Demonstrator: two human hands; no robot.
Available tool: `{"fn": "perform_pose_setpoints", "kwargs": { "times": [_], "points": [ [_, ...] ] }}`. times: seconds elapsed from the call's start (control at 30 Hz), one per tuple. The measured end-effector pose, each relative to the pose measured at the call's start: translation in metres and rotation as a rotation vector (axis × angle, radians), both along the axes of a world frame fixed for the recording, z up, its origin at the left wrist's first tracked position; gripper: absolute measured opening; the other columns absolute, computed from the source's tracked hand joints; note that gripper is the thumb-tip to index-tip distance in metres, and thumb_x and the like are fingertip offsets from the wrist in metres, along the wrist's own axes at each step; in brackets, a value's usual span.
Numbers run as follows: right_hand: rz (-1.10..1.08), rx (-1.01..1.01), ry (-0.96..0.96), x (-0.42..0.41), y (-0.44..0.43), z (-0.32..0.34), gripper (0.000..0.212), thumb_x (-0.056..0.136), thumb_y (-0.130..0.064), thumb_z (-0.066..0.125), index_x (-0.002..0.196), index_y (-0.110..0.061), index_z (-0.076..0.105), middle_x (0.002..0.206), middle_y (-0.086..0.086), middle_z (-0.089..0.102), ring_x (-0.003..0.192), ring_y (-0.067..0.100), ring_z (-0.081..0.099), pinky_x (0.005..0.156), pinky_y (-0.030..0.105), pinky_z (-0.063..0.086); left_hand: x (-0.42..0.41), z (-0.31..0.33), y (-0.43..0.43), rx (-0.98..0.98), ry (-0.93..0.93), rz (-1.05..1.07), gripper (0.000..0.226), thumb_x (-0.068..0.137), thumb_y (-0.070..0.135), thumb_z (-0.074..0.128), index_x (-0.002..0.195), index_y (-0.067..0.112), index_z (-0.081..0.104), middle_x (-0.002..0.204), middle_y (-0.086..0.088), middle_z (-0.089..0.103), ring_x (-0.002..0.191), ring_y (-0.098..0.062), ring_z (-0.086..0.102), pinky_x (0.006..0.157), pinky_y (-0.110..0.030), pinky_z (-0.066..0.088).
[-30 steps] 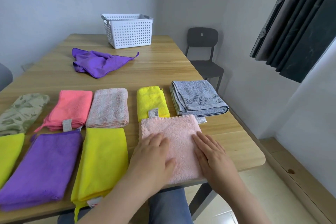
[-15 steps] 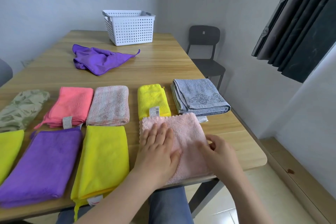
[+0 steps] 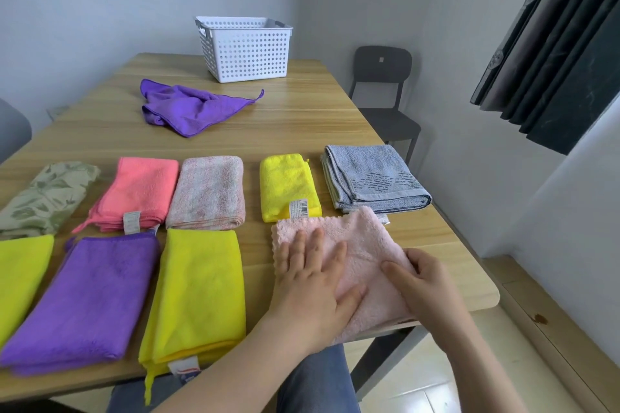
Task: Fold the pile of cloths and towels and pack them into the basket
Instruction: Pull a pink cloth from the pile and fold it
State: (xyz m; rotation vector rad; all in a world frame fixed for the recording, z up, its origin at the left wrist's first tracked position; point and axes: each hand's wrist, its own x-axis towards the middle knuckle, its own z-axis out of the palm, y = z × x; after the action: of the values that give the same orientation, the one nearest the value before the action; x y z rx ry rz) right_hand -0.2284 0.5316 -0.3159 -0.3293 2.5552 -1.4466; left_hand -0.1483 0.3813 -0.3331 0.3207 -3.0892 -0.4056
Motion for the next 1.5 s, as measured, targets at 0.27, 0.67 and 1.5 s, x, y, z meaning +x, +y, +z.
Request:
{"fn": "perform_pose_setpoints", "kwargs": {
  "times": [0.27, 0.67, 1.5],
  "points": [
    [0.028, 0.217, 0.26, 0.004, 0.004, 0.035, 0.005, 0.08, -0.024, 0.061, 0.08, -0.019, 0.063, 0.069, 0.004, 0.063, 0.068, 0.019, 0.057, 0.053, 0.027, 0.036, 0.022, 0.008, -0.022, 0.155, 0.509, 0.038, 0.031, 0.082, 0.025, 0.062, 0.11, 0.014, 0.067, 0.122, 0.001, 0.059, 0.118, -0.021, 0.049, 0.097, -0.024, 0.034],
    [0.308, 0.174, 0.512, 0.049, -0.035, 0.034, 0.019, 0.075, -0.011, 0.065, 0.091, -0.022, 0.068, 0.082, -0.004, 0.067, 0.076, 0.012, 0.058, 0.067, 0.026, 0.045, 0.029, 0.001, -0.03, 0.237, 0.219, 0.071, 0.046, 0.079, 0.05, 0.046, 0.117, 0.03, 0.061, 0.121, 0.011, 0.053, 0.112, -0.017, 0.043, 0.097, -0.034, 0.037],
    [0.45, 0.165, 0.317, 0.061, -0.033, 0.018, 0.012, 0.074, -0.028, 0.079, 0.085, -0.024, 0.077, 0.098, -0.025, 0.064, 0.09, -0.003, 0.059, 0.07, 0.008, 0.04, -0.014, 0.024, -0.059, 0.275, 0.394, 0.37, 0.021, 0.088, 0.027, 0.057, 0.098, 0.011, 0.047, 0.098, -0.009, 0.062, 0.094, -0.033, 0.058, 0.072, -0.036, 0.044]
  ]
}}
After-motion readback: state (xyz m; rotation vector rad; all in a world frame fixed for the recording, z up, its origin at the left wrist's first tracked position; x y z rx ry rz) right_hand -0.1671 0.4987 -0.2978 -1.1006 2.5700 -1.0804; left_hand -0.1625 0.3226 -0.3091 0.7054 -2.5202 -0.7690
